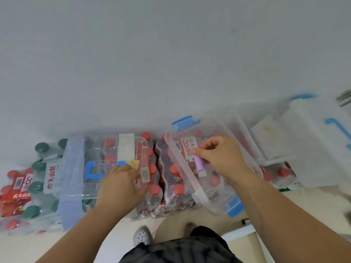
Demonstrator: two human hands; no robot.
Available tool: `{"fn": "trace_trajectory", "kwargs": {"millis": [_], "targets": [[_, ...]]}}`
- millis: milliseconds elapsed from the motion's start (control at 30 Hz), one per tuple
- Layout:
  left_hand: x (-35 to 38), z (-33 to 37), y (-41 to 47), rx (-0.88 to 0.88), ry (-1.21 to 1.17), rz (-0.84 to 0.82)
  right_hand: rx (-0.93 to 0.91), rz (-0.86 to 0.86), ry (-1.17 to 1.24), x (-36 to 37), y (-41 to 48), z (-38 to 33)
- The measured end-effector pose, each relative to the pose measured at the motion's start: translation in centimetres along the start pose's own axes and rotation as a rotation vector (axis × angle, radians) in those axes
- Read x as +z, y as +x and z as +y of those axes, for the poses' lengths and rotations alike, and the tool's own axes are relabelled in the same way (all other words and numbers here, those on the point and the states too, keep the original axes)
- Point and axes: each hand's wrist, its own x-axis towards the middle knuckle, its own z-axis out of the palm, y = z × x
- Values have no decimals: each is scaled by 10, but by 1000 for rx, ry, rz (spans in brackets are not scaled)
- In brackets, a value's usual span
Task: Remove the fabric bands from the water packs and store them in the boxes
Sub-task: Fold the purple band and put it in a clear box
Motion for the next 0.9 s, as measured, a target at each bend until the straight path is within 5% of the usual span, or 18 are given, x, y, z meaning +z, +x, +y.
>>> {"fn": "trace_trajectory", "kwargs": {"millis": [300, 533, 900], "targets": [[-52, 84, 38, -210, -766, 63, 15, -242, -132, 17, 47, 8], [-35, 99, 60, -238, -905, 73, 89, -376, -65, 38, 68, 19], [-35, 94, 79, -150, -928, 22, 279, -183, 35, 66, 80, 26]]}}
